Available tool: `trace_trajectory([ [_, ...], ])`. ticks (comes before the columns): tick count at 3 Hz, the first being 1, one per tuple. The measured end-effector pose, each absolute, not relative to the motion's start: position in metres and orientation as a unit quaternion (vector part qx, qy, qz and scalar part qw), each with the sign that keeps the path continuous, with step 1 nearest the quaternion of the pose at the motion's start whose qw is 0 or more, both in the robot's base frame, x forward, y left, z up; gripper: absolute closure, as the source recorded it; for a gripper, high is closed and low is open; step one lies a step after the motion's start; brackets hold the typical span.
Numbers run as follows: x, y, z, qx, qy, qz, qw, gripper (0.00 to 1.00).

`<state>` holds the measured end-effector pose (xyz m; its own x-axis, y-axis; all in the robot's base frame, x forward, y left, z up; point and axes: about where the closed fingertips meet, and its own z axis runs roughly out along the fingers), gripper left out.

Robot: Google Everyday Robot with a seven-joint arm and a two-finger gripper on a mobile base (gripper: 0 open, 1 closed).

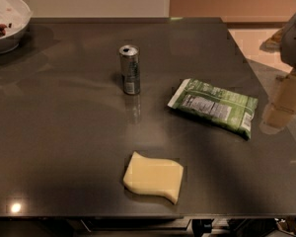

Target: Move sponge near redbull can

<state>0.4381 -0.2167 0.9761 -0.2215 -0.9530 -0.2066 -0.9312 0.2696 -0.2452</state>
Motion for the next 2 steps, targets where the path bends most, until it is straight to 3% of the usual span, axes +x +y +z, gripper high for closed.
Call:
trace_trajectory([
  [2,0.435,-0.195,0.971,-0.615,0.769,-0.011,0.173,0.00],
])
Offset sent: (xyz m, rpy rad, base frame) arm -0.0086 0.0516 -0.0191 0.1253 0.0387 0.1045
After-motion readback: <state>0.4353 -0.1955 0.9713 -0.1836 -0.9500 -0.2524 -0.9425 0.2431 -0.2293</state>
